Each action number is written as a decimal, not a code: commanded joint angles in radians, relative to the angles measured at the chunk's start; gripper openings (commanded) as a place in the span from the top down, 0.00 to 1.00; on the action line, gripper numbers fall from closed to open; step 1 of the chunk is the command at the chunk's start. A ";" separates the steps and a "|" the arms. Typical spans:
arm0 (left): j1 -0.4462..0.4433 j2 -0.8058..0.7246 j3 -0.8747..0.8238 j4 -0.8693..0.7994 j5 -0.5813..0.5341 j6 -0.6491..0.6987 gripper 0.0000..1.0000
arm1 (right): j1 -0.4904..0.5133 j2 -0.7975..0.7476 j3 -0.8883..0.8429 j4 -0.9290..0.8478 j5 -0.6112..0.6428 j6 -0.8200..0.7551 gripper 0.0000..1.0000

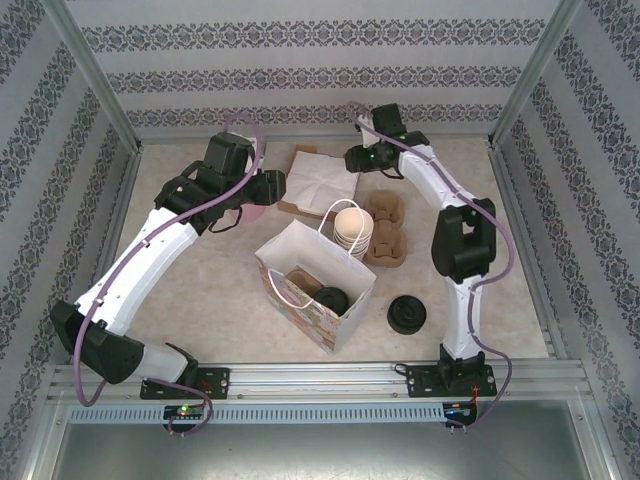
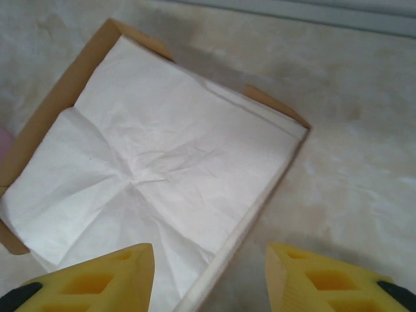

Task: Pack the takeout coffee

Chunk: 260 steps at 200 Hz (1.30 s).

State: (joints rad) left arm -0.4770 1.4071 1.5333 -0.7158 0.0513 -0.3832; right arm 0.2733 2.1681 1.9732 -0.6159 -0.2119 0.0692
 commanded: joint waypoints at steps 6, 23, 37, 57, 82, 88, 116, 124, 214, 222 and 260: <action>-0.003 0.016 0.000 0.026 0.011 -0.042 0.45 | 0.009 0.092 0.147 -0.060 -0.056 -0.084 0.53; -0.002 0.024 -0.001 0.023 0.012 -0.059 0.45 | 0.016 0.148 0.204 -0.064 -0.067 -0.108 0.53; -0.003 0.030 -0.001 0.019 0.013 -0.076 0.45 | 0.020 0.197 0.260 -0.079 -0.063 -0.120 0.53; -0.003 0.035 -0.001 0.014 0.020 -0.094 0.45 | 0.024 0.264 0.342 -0.108 -0.055 -0.125 0.53; -0.004 0.036 -0.001 0.008 0.015 -0.102 0.45 | 0.045 0.328 0.414 -0.137 -0.010 -0.146 0.52; -0.004 0.033 0.001 0.007 0.013 -0.103 0.45 | 0.051 0.342 0.429 -0.143 0.005 -0.152 0.52; -0.003 0.032 0.006 0.002 0.012 -0.104 0.45 | 0.072 0.395 0.490 -0.172 0.050 -0.174 0.52; -0.003 0.031 0.006 0.000 0.011 -0.102 0.45 | 0.076 0.402 0.496 -0.173 0.064 -0.177 0.52; -0.003 0.022 -0.003 -0.004 0.004 -0.084 0.45 | 0.090 0.469 0.532 -0.196 0.112 -0.185 0.78; -0.002 0.019 -0.005 -0.005 0.004 -0.083 0.45 | 0.089 0.465 0.536 -0.194 0.111 -0.183 0.83; -0.002 0.003 -0.013 0.004 0.001 -0.082 0.45 | 0.083 0.420 0.547 -0.165 0.069 -0.154 1.00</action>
State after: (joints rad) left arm -0.4770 1.4406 1.5330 -0.7162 0.0551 -0.4732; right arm 0.3603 2.6297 2.4836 -0.7895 -0.1207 -0.1001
